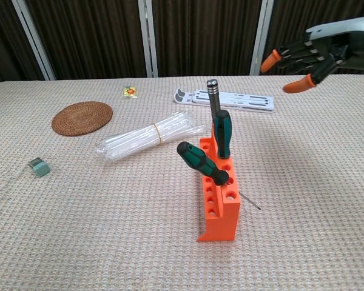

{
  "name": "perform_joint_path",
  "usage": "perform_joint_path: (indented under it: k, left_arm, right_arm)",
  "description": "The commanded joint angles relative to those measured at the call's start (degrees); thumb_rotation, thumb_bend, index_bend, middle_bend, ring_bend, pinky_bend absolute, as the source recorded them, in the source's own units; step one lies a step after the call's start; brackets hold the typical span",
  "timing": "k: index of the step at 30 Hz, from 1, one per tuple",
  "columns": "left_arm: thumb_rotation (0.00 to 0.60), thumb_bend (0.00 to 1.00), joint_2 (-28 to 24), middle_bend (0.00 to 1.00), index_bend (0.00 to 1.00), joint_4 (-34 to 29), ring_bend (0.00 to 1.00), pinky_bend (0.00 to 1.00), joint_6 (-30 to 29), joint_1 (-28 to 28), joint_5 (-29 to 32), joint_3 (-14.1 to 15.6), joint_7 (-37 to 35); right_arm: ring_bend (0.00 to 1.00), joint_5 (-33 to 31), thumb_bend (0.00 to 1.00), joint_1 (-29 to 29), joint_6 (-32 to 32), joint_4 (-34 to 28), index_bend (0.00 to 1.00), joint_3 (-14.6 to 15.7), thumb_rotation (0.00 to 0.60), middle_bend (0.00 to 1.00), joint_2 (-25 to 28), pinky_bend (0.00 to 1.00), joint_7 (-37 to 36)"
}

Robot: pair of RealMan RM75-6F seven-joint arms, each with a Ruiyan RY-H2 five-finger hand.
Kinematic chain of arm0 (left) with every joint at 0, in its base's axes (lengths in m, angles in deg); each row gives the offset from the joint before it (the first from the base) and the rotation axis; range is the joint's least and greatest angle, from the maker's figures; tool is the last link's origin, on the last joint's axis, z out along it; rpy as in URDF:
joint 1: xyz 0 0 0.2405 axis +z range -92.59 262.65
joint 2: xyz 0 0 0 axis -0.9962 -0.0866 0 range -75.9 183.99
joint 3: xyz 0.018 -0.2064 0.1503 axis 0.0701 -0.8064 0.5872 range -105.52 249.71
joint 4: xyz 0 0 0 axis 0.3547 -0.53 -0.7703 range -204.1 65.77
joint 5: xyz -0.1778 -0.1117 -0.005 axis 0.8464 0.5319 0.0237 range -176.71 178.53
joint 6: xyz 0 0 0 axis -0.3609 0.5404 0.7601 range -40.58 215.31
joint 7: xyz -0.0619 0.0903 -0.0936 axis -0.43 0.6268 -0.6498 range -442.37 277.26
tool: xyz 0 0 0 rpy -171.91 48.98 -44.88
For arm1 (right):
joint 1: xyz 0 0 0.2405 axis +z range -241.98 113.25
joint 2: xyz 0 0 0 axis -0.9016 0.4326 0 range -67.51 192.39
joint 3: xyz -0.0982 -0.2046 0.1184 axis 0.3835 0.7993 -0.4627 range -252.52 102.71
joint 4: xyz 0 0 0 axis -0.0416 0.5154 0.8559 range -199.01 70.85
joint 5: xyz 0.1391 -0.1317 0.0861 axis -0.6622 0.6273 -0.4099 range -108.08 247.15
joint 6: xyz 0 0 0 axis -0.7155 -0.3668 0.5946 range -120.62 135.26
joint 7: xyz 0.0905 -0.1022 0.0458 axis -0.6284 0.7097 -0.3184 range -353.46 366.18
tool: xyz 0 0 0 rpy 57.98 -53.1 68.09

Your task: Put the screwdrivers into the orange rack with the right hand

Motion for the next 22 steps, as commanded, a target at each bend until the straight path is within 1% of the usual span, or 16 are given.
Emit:
perform_joint_path:
  k: [1,2,3,4,5,7,9,12,15,18,22]
  left_arm:
    - [0.600,0.21,0.3,0.00,0.00,0.0,0.00,0.00,-0.5,0.1,0.4,-0.5,0.4]
    - [0.600,0.21,0.4,0.00,0.00,-0.1,0.00,0.00,-0.6,0.1,0.6,-0.6,0.5]
    - [0.600,0.21,0.5,0.00,0.00,-0.2,0.00,0.00,-0.8,0.2,0.9,-0.8,0.6]
    - [0.600,0.21,0.5,0.00,0.00,-0.3,0.00,0.00,-0.9,0.2,1.1,-0.9,0.7]
    - [0.600,0.21,0.5,0.00,0.00,-0.4,0.00,0.00,-1.0,0.3,1.3,-1.0,0.7]
    - [0.600,0.21,0.6,0.00,0.00,-0.5,0.00,0.00,-1.1,0.3,1.4,-1.2,0.8]
    - [0.600,0.21,0.6,0.00,0.00,-0.5,0.00,0.00,-1.4,0.3,1.3,-1.3,0.8]
    - [0.600,0.21,0.7,0.00,0.00,-0.5,0.00,0.00,-1.5,0.2,1.0,-1.3,0.8]
    - [0.600,0.21,0.8,0.00,0.00,-0.5,0.00,0.00,-1.7,0.3,0.7,-1.3,0.7]
    - [0.600,0.21,1.0,0.00,0.00,-0.4,0.00,0.00,-2.1,0.3,0.4,-1.4,0.7]
    - [0.600,0.21,1.5,0.00,0.00,-0.4,0.00,0.00,-3.0,0.8,0.2,-1.2,1.3]
  right_arm:
    - [0.00,6.9,0.29,-6.8,11.5,-4.2,0.27,4.0,0.600,0.09,3.5,0.00,3.7]
    - [0.00,8.2,0.30,-7.9,14.4,-4.2,0.27,4.7,0.600,0.09,3.5,0.00,4.6]
    - [0.00,10.3,0.30,-9.5,19.1,-4.1,0.27,6.0,0.600,0.09,3.2,0.00,6.2]
    - [0.00,11.6,0.30,-10.5,22.1,-3.8,0.27,6.9,0.600,0.09,3.0,0.00,7.4]
    - [0.00,13.5,0.30,-11.9,26.5,-3.1,0.26,8.4,0.600,0.09,2.4,0.00,9.2]
    - [0.00,15.6,0.30,-13.6,31.6,-2.1,0.24,10.3,0.600,0.08,1.7,0.00,11.3]
    - [0.00,17.9,0.30,-15.6,37.2,-0.8,0.19,12.8,0.600,0.04,1.0,0.00,13.4]
    - [0.00,20.3,0.30,-18.0,43.5,1.1,0.10,15.9,0.600,0.00,0.4,0.00,16.2]
    - [0.00,21.3,0.30,-20.3,47.9,2.3,0.06,18.8,0.600,0.00,0.2,0.00,18.8]
    - [0.00,21.7,0.30,-22.1,50.8,2.4,0.05,21.1,0.600,0.00,0.5,0.00,20.9]
    - [0.00,21.1,0.30,-25.3,54.9,0.6,0.05,24.5,0.600,0.00,1.8,0.00,23.0]
